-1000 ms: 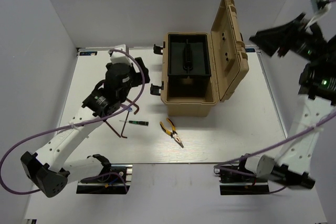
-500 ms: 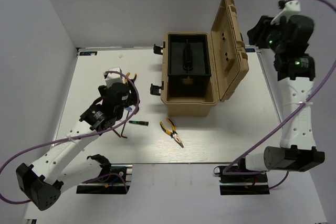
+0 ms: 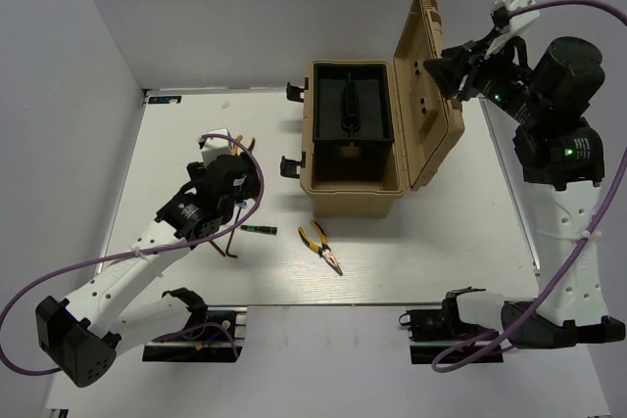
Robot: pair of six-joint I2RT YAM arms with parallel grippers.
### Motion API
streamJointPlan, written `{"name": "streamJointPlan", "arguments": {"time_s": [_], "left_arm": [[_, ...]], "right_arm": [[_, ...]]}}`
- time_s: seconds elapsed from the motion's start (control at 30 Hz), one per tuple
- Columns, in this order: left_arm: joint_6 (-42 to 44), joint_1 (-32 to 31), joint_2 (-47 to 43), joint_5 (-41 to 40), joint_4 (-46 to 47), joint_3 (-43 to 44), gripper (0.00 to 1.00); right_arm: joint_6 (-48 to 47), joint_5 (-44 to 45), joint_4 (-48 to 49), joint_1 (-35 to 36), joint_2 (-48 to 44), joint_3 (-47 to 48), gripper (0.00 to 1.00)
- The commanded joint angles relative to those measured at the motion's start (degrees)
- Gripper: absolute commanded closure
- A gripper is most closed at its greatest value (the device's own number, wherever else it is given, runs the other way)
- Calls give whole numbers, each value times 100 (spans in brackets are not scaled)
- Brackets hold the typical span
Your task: Sort the tools into containers
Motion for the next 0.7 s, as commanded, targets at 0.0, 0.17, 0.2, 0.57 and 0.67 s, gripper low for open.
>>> {"name": "streamJointPlan", "arguments": {"time_s": [0.0,0.17,0.2,0.57,0.67], "left_arm": [[-50,26,-61,-42,-28,-8,2],[-111,26,-61,-42,-89,-114,2],[-112,26,-61,-42,-90,-114,2],[-823,26,-61,-524,-546,-360,1],[-1139,26,-61,-648,-686,-360,1]], "right_arm": [[60,-1730,-72,152,60,88,52],[211,-2675,78,985,-106,-1133,52],[106,-2456,-192,1302,-98,-1299,53],[-1380,918,-1135,4167,394,-2740,54],[-1451,1507,-1083,4774,508,-3418,53]]}}
